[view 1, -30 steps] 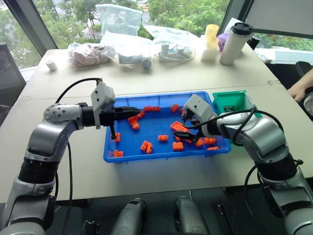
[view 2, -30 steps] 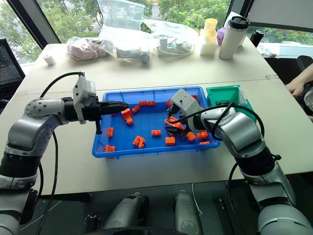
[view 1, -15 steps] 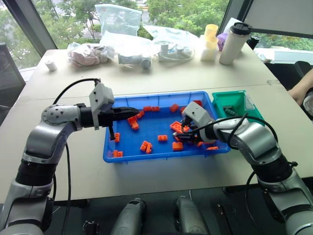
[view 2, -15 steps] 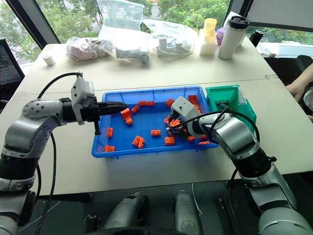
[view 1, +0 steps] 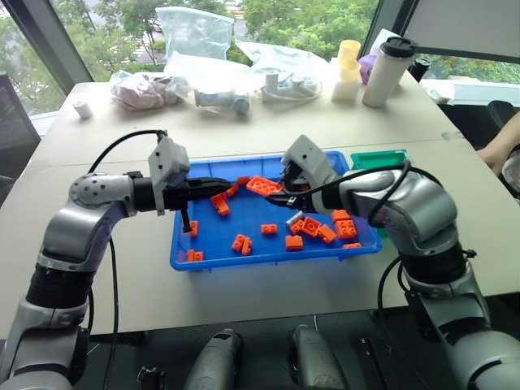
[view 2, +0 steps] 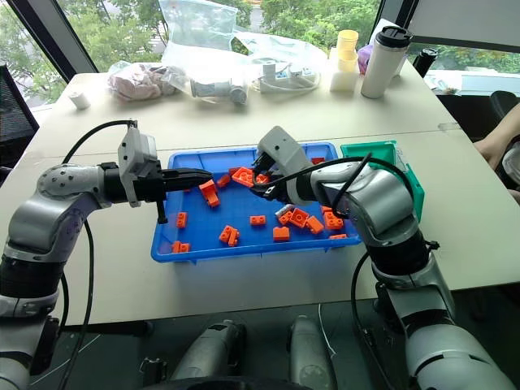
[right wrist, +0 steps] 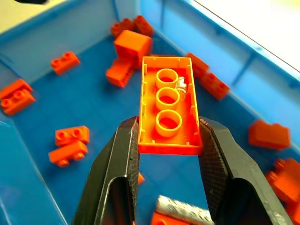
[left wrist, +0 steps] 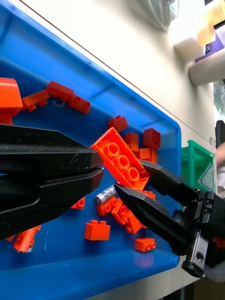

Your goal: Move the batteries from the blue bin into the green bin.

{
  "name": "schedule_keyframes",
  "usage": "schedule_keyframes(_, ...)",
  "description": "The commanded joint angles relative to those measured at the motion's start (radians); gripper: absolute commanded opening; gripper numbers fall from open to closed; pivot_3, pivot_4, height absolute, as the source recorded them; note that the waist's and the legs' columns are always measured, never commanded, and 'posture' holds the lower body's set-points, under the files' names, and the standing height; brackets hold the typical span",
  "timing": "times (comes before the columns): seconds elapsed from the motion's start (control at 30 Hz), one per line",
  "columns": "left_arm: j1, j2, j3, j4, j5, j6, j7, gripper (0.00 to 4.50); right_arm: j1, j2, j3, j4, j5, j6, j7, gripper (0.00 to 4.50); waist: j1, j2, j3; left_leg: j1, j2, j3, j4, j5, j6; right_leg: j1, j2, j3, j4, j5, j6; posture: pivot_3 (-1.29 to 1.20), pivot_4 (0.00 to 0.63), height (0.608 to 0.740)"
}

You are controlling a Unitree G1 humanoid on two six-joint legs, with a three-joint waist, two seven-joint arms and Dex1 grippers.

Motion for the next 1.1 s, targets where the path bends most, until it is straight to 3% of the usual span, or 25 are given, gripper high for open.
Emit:
schedule_keyframes(0.03,-0.022,-0.001,0.023,-0.016,-0.002,-0.014,0.012,0.00,-0.043,0.072,0.063,0.092,-0.041,-0.098,-0.016,1.17,-0.001,0.000,0.000,0.000,0.000,0.000,0.000,0.000,0.000,0.000,0.000,0.000,0.000,0.000,0.000,0.00,0.150,0.740)
schedule_keyframes(0.07,-0.020,-0.001,0.025,-0.019,-0.003,-0.014,0.013,0.00,-0.049,0.093,0.071,0.115,-0.042,-0.112,-0.012,1.17,-0.002,0.000,0.000,0.000,0.000,0.000,0.000,0.000,-0.001,0.000,0.000,0.000,0.000,0.000,0.000,0.00,0.150,0.740)
schedule_keyframes(0.27,-0.007,0.002,0.029,-0.033,-0.006,-0.012,0.024,0.00,-0.064,0.089,0.110,0.141,-0.053,-0.155,0.030,4.16,-0.001,0.000,0.000,0.000,0.000,0.000,0.000,0.003,-0.005,0.000,0.000,0.000,0.000,0.000,0.000,0.00,0.150,0.740)
schedule_keyframes(0.3,-0.004,0.002,0.031,-0.038,-0.008,-0.010,0.028,0.00,-0.066,0.057,0.109,0.136,-0.058,-0.158,0.047,4.42,-0.001,0.000,0.000,0.000,0.000,0.000,0.000,0.003,-0.005,0.000,0.000,0.000,0.000,0.000,0.000,0.00,0.150,0.740)
schedule_keyframes(0.4,0.007,0.005,0.035,-0.046,-0.011,-0.009,0.031,0.00,-0.058,-0.111,0.104,0.135,-0.086,-0.191,0.125,4.42,0.006,0.000,0.000,0.000,-0.001,0.000,0.000,0.003,-0.005,0.000,0.000,0.000,0.000,0.000,0.000,0.00,0.150,0.740)
schedule_keyframes(0.57,0.005,-0.002,0.031,-0.043,-0.009,-0.013,0.036,0.00,-0.019,-0.225,0.130,0.174,-0.111,-0.193,0.168,4.42,-0.006,0.000,0.000,0.000,0.000,0.000,-0.001,0.000,0.000,0.000,0.000,0.000,0.000,0.000,0.000,0.00,0.150,0.740)
schedule_keyframes(0.83,0.011,-0.010,0.022,-0.044,0.000,-0.018,0.037,0.00,0.015,-0.125,0.026,0.118,-0.074,0.000,0.074,4.42,-0.001,0.000,0.000,0.000,0.001,0.000,-0.001,0.000,0.000,-0.001,0.001,0.001,0.000,0.000,0.000,0.00,0.150,0.740)
schedule_keyframes(1.1,0.012,-0.008,0.020,-0.047,0.001,-0.019,0.034,0.00,0.063,-0.106,0.024,0.056,-0.072,0.094,0.000,4.42,0.002,0.000,0.000,0.000,0.000,0.000,0.000,0.000,0.000,0.000,0.000,0.000,0.000,0.000,0.000,0.00,0.150,0.740)
